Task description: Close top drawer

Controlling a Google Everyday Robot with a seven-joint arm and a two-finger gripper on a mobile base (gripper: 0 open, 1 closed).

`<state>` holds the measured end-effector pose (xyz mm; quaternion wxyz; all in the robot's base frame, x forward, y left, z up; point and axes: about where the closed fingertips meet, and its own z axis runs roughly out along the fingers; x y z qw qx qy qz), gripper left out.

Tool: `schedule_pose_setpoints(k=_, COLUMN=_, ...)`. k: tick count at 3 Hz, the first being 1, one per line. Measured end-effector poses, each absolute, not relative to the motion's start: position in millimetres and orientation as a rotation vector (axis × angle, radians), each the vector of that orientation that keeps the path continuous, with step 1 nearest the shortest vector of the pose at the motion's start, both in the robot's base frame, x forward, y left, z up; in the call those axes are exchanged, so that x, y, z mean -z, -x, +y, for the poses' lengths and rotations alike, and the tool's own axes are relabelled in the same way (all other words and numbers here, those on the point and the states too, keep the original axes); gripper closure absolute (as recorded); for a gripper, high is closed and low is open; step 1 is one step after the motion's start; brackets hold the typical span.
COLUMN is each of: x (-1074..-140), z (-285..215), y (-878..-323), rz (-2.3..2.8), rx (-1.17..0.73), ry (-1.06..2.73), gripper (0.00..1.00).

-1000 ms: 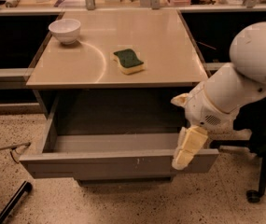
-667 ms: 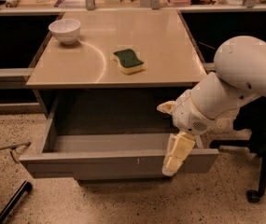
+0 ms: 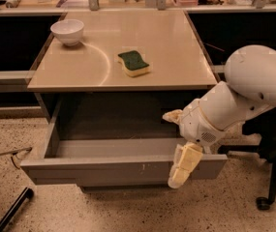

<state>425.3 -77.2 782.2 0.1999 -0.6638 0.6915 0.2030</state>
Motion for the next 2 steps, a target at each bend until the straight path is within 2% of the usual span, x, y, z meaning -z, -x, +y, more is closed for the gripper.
schedule_pose_setpoints(k=2, x=-755, z=-38, y=-397, rz=1.849, rx=-0.718, ry=1.837, gripper=0.00)
